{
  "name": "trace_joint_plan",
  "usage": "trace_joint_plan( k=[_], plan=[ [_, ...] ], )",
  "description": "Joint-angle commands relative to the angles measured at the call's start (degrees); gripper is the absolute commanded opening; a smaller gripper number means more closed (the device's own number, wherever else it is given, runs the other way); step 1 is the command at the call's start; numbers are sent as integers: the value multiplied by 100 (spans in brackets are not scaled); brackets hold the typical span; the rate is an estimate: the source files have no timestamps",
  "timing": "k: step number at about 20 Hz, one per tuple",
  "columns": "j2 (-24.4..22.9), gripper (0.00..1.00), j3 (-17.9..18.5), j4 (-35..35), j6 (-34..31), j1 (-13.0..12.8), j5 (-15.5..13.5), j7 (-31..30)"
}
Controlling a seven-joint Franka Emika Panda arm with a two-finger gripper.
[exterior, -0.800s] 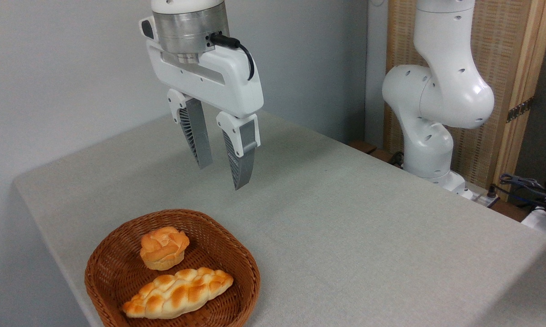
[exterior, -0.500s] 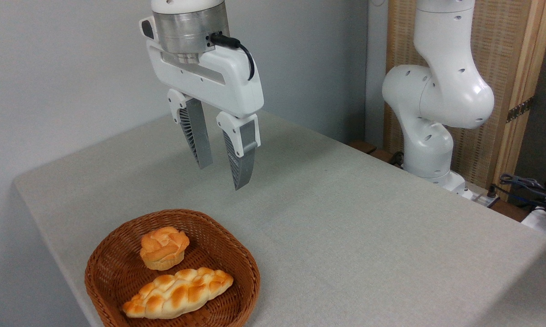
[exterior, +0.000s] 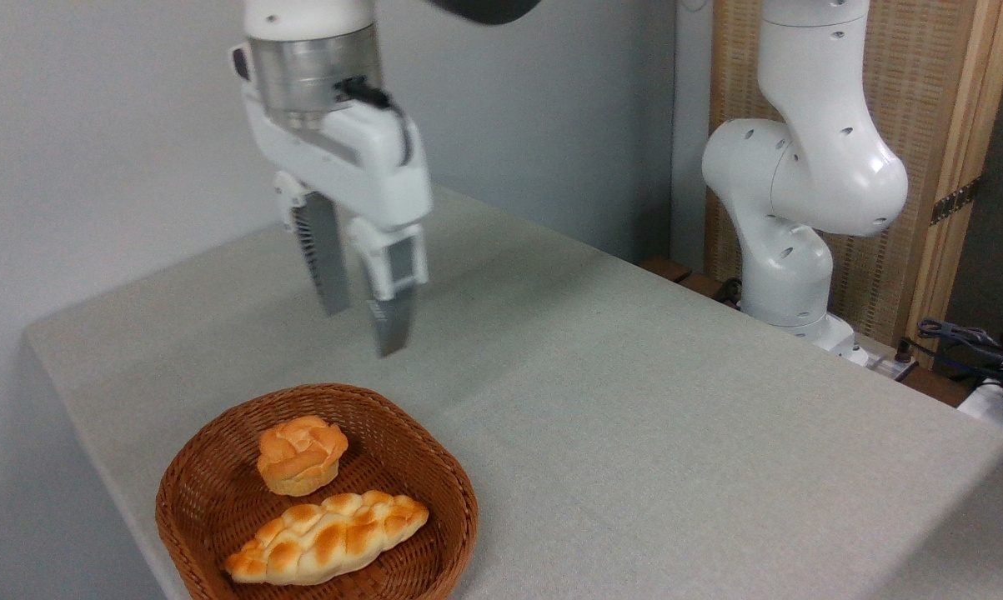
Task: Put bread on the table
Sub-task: 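Lower the open gripper down onto the small round bread roll, then close the gripper on the small round roll in the basket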
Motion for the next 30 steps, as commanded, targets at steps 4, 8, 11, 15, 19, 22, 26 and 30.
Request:
trace_joint_plan(
  k=[4,8,11,15,19,22,26,30],
  plan=[
    [368,100,-660,-545,1497,-18,277,201],
    [685,100,-722,-835,2237,-27,762,491],
    [860,100,-827,-1029,2703,-18,877,554],
    [1063,100,-976,-1056,2792,-18,1035,554],
    [1063,65,-994,-1143,2792,-18,1499,641],
    [1072,37,-994,-1153,2792,-18,1545,843],
    [1072,34,-994,-1144,2792,-1,1545,967],
    [1063,32,-994,-1144,2801,8,1536,993]
  ],
)
